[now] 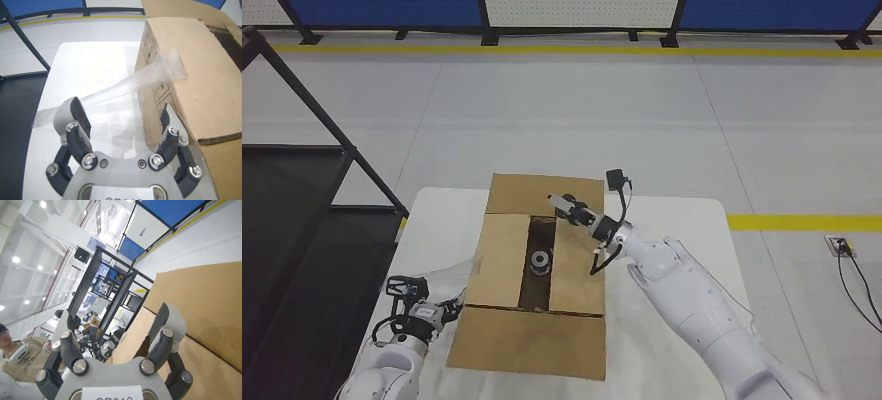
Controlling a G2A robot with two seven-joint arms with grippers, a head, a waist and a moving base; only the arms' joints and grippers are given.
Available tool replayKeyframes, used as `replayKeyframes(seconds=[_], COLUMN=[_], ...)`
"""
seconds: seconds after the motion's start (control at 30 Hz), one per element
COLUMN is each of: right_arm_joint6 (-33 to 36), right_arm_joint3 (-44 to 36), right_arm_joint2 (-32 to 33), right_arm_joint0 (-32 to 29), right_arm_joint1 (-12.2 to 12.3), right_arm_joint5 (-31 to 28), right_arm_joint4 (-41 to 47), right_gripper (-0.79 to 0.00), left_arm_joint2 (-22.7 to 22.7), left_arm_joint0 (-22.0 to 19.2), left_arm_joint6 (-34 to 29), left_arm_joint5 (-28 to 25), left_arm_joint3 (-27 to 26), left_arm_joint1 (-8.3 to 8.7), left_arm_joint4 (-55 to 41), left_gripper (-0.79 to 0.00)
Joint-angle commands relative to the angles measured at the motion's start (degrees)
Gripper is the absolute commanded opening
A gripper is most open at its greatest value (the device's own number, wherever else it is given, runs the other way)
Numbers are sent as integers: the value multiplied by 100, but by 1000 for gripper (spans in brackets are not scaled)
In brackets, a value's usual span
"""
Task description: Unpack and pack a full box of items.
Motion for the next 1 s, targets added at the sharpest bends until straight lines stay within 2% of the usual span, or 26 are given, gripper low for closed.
replayKeyframes(seconds=[0.0,0.23,0.4,0.6,0.73,0.97], right_arm_joint6=[419,1451,1554,1460,1609,2129], right_arm_joint3=[-71,-208,-192,80,347,722], right_arm_joint2=[-5,-160,-346,-636,-689,-483], right_arm_joint0=[-3,35,92,246,345,483], right_arm_joint1=[13,-18,-143,-399,-561,-762], right_arm_joint5=[140,609,969,1499,1517,1023], right_arm_joint4=[-24,-217,-380,-545,-319,573], right_gripper=[0,0,0,0,0,0], left_arm_joint2=[7,-194,-513,-766,-832,-695], left_arm_joint0=[38,251,460,832,1033,1222], left_arm_joint6=[15,169,276,527,680,795], left_arm_joint5=[3,-89,-184,-532,-738,-834], left_arm_joint3=[-38,-206,-354,-666,-829,-1127], left_arm_joint1=[-6,-9,1,17,20,14], left_arm_joint4=[31,-161,-421,-466,-390,121], left_gripper=[0,0,0,0,0,0])
